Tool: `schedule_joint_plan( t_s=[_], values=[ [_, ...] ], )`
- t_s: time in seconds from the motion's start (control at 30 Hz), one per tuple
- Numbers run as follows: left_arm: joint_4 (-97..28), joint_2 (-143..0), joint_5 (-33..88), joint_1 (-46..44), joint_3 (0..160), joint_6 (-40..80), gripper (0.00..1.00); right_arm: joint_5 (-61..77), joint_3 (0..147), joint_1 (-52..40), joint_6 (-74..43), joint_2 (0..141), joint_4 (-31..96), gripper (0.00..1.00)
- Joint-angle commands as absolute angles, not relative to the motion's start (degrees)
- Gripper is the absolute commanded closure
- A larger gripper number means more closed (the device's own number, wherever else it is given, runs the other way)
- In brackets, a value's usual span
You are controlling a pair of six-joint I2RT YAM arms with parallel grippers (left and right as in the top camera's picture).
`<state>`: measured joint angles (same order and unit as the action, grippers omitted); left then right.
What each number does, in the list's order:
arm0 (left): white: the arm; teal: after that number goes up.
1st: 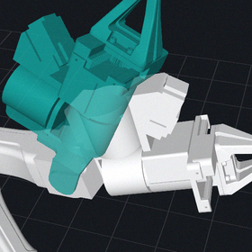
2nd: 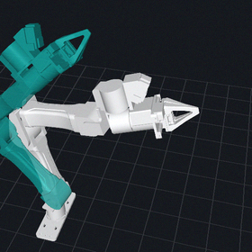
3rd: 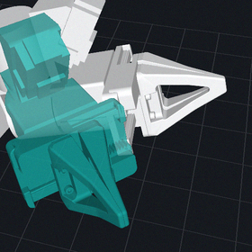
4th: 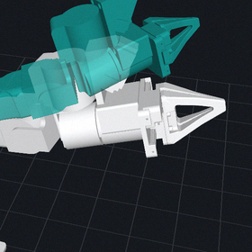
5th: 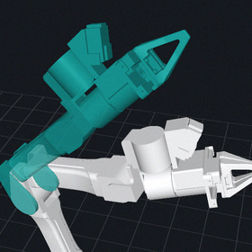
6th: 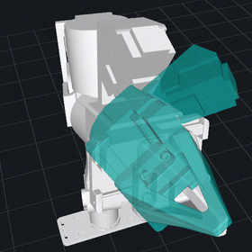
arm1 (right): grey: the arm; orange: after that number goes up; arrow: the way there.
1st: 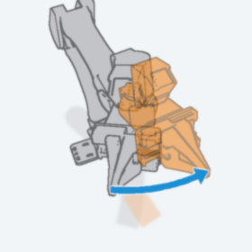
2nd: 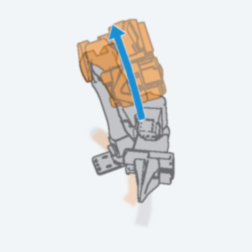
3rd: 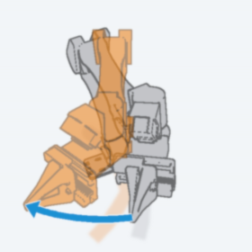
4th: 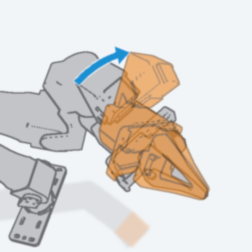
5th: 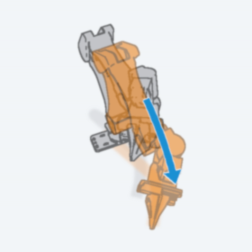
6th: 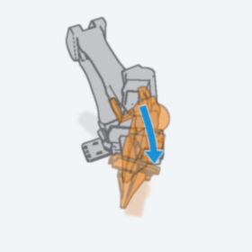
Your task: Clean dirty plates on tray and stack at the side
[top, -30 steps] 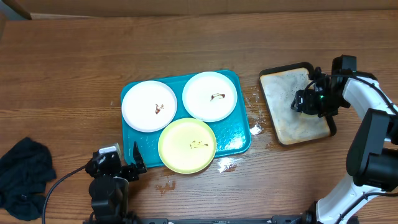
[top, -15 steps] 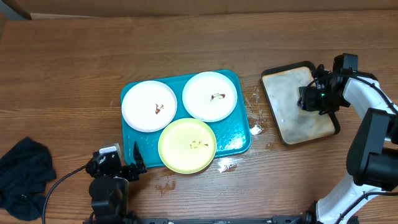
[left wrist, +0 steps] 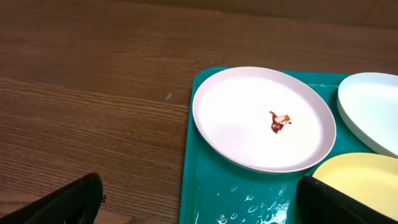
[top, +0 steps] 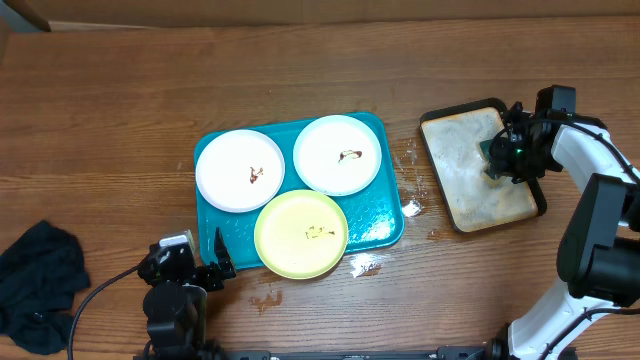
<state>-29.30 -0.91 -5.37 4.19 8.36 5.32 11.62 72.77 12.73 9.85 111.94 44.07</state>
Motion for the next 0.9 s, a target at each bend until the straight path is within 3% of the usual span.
schedule_joint_plan(
  t_s=[0.0,0.87],
  values=[
    [-29.3,-0.3,-4.9,4.5,8.1,3.8,0.0,11.7,72.7,12.9,8.7,112.2,43.6,0.96],
    [-29.3,-0.3,-4.9,4.5,8.1,3.8,0.0,19.9,75.9,12.4,7.9,107.1,46.5,0.96]
  ],
)
